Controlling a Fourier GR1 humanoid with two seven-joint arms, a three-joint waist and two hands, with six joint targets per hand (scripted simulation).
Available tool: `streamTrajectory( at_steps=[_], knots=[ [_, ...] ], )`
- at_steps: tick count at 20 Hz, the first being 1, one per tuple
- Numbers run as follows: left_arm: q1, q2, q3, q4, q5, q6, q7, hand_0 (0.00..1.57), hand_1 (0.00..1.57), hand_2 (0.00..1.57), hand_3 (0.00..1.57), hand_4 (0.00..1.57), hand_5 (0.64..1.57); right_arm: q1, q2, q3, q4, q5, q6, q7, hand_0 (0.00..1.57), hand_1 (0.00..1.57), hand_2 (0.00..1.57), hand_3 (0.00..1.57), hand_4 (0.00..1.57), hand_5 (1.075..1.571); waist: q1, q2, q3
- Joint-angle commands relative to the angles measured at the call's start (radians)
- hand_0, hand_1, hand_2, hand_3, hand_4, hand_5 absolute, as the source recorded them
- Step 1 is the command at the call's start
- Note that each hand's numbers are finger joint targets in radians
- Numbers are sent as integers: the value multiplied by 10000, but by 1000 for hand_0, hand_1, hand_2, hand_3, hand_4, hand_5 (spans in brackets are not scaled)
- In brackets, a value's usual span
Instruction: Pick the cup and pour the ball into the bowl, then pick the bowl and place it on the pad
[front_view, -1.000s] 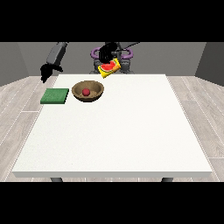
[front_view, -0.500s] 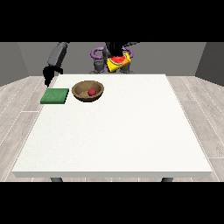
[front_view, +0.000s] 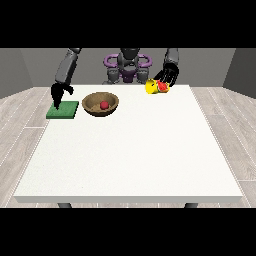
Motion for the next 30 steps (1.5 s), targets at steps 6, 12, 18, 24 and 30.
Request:
streamTrajectory(
  at_steps=[6,12,18,24,30],
  knots=[
    [1414,545,2564,-372,5095,447,-4986,1176,1176,1071,719,1413,1564,-270,-156,-692,-431,-740,98,-485,0,0,417,241,685,1550,991,2296,23],
    [1393,-167,3068,609,7403,-1884,-5787,0,0,0,0,0,654,-925,-327,-886,-990,-1137,102,-152,0,0,290,0,0,1548,762,3415,42],
    [1191,-89,3308,987,7607,-2184,-6057,0,0,0,0,0,654,-1546,209,-367,-1260,-856,-617,543,0,0,0,0,0,1571,420,3202,74],
    [1678,-222,3297,1071,7544,-2020,-5883,0,0,0,0,0,690,-1321,724,-291,-967,-1110,-165,1289,0,0,0,0,0,1569,-10,2249,71],
    [2487,-171,3831,2642,7924,-2251,-5383,0,0,0,0,0,664,-1053,1863,704,-1936,-698,-1437,3054,0,0,0,0,0,1570,-1247,-755,63]
  ],
)
